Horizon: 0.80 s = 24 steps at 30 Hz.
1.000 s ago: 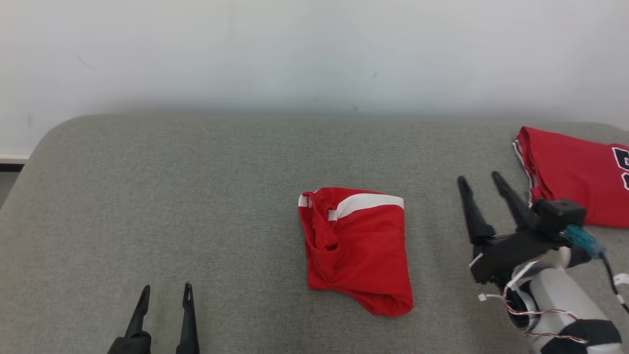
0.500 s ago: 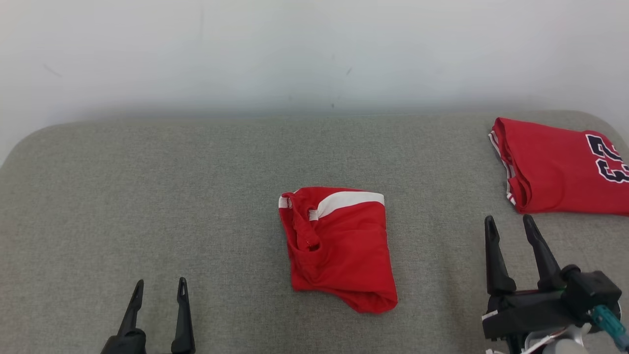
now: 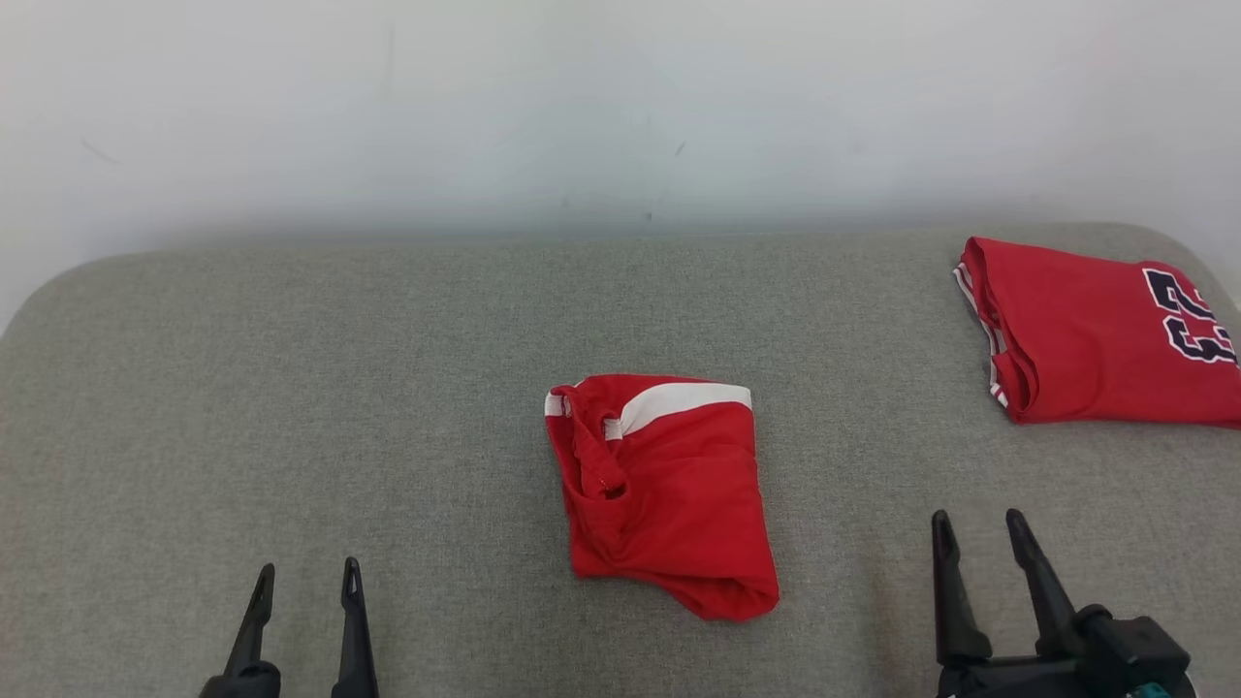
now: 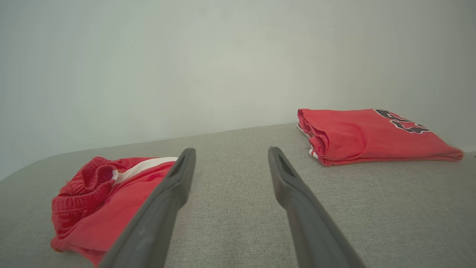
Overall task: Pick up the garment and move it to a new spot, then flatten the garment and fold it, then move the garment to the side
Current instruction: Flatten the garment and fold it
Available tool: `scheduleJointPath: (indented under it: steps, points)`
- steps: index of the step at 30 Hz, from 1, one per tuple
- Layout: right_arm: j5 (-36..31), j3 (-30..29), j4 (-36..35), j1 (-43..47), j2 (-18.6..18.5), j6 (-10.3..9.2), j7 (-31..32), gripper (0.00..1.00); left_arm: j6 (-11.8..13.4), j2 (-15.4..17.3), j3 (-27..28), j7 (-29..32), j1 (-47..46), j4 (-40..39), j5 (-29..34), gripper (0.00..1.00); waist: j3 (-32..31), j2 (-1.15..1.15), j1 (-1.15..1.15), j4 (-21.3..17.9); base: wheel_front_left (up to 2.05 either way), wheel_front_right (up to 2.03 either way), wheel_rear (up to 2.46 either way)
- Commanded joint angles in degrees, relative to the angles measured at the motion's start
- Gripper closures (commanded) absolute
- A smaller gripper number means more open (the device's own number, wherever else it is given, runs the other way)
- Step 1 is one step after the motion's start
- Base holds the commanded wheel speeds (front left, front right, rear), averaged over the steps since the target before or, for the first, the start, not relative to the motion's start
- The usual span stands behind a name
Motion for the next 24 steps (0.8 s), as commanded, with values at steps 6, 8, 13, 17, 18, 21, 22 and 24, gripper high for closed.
scheduleJointPath:
  steps: [6,8,13,17,18,21,22,24]
  points:
    - [-0.78,1.08,0.73,0.85,0.28,-0.15,-0.02,0.00,-0.89,-0.07,0.06,-0.11,1.88,-1.68,0.12,0.00,-0.21,0.00,0.00,0.04,0.00,0.00,0.00]
    - [-0.76,1.37,1.04,0.89,0.29,-0.16,-0.02,0.00,-1.29,-0.06,0.11,-0.11,2.31,-2.04,0.44,0.00,-0.27,0.00,0.00,0.22,0.00,0.00,0.00]
    - [-0.81,1.96,1.90,1.05,0.30,-0.16,-0.02,0.00,-1.51,-0.06,0.11,-0.11,2.69,-2.65,0.65,0.00,-0.46,0.00,0.00,0.87,0.00,0.00,0.00]
    - [-0.78,2.15,2.34,1.13,0.30,-0.16,-0.03,0.00,-1.59,-0.06,0.18,-0.11,3.08,-2.80,0.64,0.00,-0.56,0.00,0.00,1.19,0.00,0.00,0.00]
    - [-0.74,2.16,2.42,1.08,0.30,-0.16,-0.03,0.00,-1.58,-0.06,0.19,-0.11,3.11,-2.78,0.61,0.00,-0.56,0.00,0.00,1.23,0.00,0.00,0.00]
    - [-0.63,2.25,2.61,0.97,0.31,-0.16,-0.03,0.00,-1.59,-0.06,0.24,-0.11,3.15,-2.75,0.65,0.00,-0.54,0.00,0.00,1.27,0.00,0.00,0.00]
    - [-0.60,2.25,2.68,0.95,0.31,-0.16,-0.03,0.00,-1.61,-0.06,0.26,-0.11,3.15,-2.70,0.64,0.00,-0.52,0.00,0.00,1.27,0.00,0.00,0.00]
    - [-0.58,2.28,2.75,0.95,0.31,-0.16,-0.03,0.00,-1.62,-0.06,0.30,-0.11,3.15,-2.66,0.65,0.00,-0.53,0.00,0.00,1.25,0.00,0.00,0.00]
